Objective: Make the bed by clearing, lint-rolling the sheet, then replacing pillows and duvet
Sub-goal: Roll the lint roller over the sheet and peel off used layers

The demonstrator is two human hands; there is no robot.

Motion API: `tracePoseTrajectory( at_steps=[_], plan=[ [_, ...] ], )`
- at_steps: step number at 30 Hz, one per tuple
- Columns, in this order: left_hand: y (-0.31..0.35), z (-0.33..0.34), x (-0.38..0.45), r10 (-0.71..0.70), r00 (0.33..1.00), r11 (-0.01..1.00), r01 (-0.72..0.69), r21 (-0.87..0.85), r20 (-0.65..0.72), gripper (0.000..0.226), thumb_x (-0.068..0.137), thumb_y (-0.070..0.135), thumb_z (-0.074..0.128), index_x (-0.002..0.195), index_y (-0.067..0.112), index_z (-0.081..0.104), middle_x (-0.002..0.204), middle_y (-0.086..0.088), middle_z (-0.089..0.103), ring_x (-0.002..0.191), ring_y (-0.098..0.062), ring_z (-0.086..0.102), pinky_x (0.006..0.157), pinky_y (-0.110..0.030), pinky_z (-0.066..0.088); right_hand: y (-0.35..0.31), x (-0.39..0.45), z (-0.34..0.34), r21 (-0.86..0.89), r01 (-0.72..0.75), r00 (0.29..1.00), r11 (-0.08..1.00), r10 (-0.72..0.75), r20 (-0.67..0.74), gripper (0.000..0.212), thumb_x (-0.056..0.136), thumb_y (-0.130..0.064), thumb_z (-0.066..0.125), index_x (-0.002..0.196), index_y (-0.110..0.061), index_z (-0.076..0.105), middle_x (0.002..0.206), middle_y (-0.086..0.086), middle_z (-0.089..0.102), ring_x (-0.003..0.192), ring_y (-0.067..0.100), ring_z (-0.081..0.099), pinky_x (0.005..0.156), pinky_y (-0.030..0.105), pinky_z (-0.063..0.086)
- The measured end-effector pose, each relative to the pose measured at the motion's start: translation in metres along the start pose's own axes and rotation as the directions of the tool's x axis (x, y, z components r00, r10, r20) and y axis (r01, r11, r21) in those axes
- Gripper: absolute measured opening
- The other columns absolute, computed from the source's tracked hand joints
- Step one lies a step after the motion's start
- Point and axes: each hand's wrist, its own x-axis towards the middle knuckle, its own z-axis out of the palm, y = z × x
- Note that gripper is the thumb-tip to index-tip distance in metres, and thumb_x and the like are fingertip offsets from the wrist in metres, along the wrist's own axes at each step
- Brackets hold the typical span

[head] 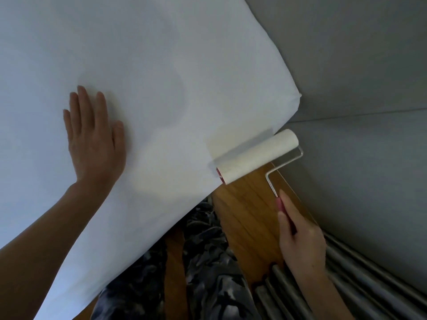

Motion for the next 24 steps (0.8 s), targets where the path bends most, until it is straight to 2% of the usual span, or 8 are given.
tracePoseTrajectory(
  at_steps=[2, 5, 7, 10, 13, 15, 19, 24],
  plan=[
    [-0.008, -0.003, -0.004, -0.050, 0.999, 0.999, 0.050, -0.003, -0.016, 0.053, 0.102, 0.019, 0.036, 0.150, 0.002, 0.024, 0.158, -0.027, 0.014, 0.147, -0.040, 0.010, 0.118, -0.039, -0.002, -0.021, 0.020, 0.008, 0.026, 0.096, 0.995, 0.995, -0.095, -0.035, 0.043, 0.097, -0.046, 0.037, 0.134, -0.026, 0.043, 0.053, -0.023, 0.042, 0.040, 0.003, 0.045, 0.038, 0.017, 0.042],
    [-0.023, -0.009, -0.014, -0.121, 0.992, 0.993, 0.121, 0.000, -0.025, 0.053, 0.102, 0.020, 0.036, 0.151, 0.002, 0.025, 0.158, -0.026, 0.013, 0.148, -0.039, 0.009, 0.119, -0.040, -0.001, -0.069, 0.059, 0.028, 0.099, 0.215, 0.976, 0.972, -0.211, -0.049, 0.041, 0.098, -0.035, 0.044, 0.137, -0.025, 0.042, 0.055, -0.020, 0.043, 0.043, 0.005, 0.043, 0.042, 0.013, 0.036],
    [-0.032, -0.014, -0.024, -0.184, 0.982, 0.983, 0.184, -0.006, -0.036, 0.054, 0.102, 0.021, 0.034, 0.151, 0.001, 0.024, 0.159, -0.025, 0.013, 0.148, -0.039, 0.009, 0.119, -0.041, 0.000, -0.108, 0.081, 0.041, 0.092, 0.321, 0.947, 0.942, -0.322, -0.002, 0.042, 0.099, -0.029, 0.045, 0.141, -0.025, 0.045, 0.061, -0.010, 0.053, 0.048, 0.006, 0.045, 0.047, 0.021, 0.041],
    [-0.049, -0.023, -0.039, -0.258, 0.963, 0.966, 0.259, -0.002, -0.080, 0.055, 0.103, 0.025, 0.031, 0.151, 0.001, 0.024, 0.159, -0.025, 0.012, 0.148, -0.039, 0.009, 0.119, -0.041, 0.000, -0.170, 0.102, 0.059, 0.055, 0.492, 0.860, 0.869, -0.495, 0.123, 0.043, 0.100, -0.027, 0.043, 0.143, -0.028, 0.044, 0.072, -0.001, 0.060, 0.059, 0.015, 0.052, 0.054, 0.030, 0.044],
    [-0.074, -0.032, -0.055, -0.383, 0.913, 0.923, 0.385, -0.011, -0.144, 0.055, 0.099, 0.021, 0.028, 0.147, -0.005, 0.028, 0.159, -0.025, 0.012, 0.148, -0.038, 0.009, 0.120, -0.043, 0.001, -0.220, 0.106, 0.084, 0.040, 0.571, 0.802, 0.820, -0.567, 0.187, 0.042, 0.101, -0.032, 0.040, 0.144, -0.035, 0.041, 0.085, 0.003, 0.066, 0.073, 0.023, 0.059, 0.062, 0.032, 0.043],
    [-0.089, -0.034, -0.068, -0.460, 0.865, 0.884, 0.466, -0.019, -0.200, 0.055, 0.094, 0.015, 0.029, 0.145, -0.008, 0.031, 0.158, -0.024, 0.016, 0.148, -0.038, 0.013, 0.121, -0.045, 0.006, -0.239, 0.096, 0.104, 0.011, 0.618, 0.771, 0.786, -0.609, 0.187, 0.038, 0.102, -0.039, 0.038, 0.138, -0.034, 0.049, 0.082, 0.002, 0.066, 0.072, 0.024, 0.060, 0.058, 0.031, 0.039],
    [-0.108, -0.031, -0.098, -0.566, 0.803, 0.815, 0.579, 0.021, -0.186, 0.058, 0.096, 0.014, 0.034, 0.153, 0.008, 0.024, 0.160, -0.020, 0.014, 0.149, -0.035, 0.010, 0.120, -0.044, 0.003, -0.232, 0.075, 0.134, -0.075, 0.633, 0.764, 0.770, -0.608, 0.216, 0.033, 0.101, -0.047, 0.037, 0.116, -0.030, 0.062, 0.066, -0.001, 0.055, 0.064, 0.025, 0.058, 0.051, 0.030, 0.035],
    [-0.119, -0.023, -0.120, -0.517, 0.836, 0.844, 0.534, 0.054, -0.183, 0.050, 0.105, 0.024, 0.024, 0.153, 0.010, 0.024, 0.160, -0.020, 0.015, 0.148, -0.036, 0.012, 0.120, -0.042, 0.004, -0.171, 0.066, 0.121, 0.010, 0.583, 0.798, 0.812, -0.575, 0.182, 0.033, 0.098, -0.042, 0.045, 0.126, -0.033, 0.062, 0.077, 0.002, 0.069, 0.063, 0.023, 0.062, 0.054, 0.035, 0.052]
  ],
)
